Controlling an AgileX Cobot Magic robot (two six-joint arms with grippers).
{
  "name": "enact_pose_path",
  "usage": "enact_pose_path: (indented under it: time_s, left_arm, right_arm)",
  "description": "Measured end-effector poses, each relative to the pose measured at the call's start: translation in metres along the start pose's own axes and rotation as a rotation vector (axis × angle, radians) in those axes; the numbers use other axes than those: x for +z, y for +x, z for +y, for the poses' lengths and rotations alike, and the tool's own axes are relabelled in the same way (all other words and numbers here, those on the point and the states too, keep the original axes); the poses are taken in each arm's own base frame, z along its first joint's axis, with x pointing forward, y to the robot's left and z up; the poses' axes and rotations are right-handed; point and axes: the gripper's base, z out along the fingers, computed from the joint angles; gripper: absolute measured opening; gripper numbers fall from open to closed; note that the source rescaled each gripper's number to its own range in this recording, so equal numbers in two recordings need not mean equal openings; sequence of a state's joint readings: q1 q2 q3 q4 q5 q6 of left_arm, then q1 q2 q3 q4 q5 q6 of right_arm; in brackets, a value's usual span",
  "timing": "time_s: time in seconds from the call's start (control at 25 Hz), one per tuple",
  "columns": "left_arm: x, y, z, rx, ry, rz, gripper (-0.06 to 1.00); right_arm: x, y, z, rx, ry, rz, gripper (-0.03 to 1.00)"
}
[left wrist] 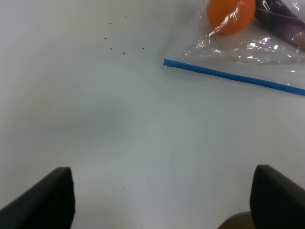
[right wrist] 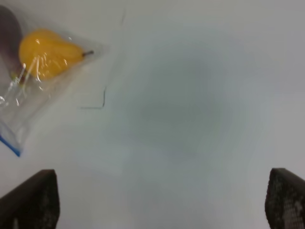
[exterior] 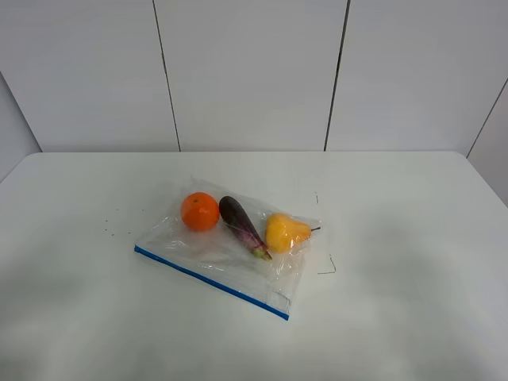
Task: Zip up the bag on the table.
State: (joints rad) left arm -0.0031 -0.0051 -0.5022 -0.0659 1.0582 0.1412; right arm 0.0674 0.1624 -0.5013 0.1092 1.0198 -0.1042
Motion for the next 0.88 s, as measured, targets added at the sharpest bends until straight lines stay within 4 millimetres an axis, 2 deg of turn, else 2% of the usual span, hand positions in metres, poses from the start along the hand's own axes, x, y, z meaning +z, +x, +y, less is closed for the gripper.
enact_pose_path:
  time_s: [0.24,0.88]
  left_arm:
    - [0.0,0.0,0.0,0.0,0.0,0.0,0.98]
    - [0.0,0.0,0.0,0.0,0.0,0.0,0.98]
  right_arm:
    - [-0.022,0.013,0.003,-0.014,0.006,-0.157,0.98]
    - [-0.023,0.013,0.003,-0.013,-0.001,-0.165,0.98]
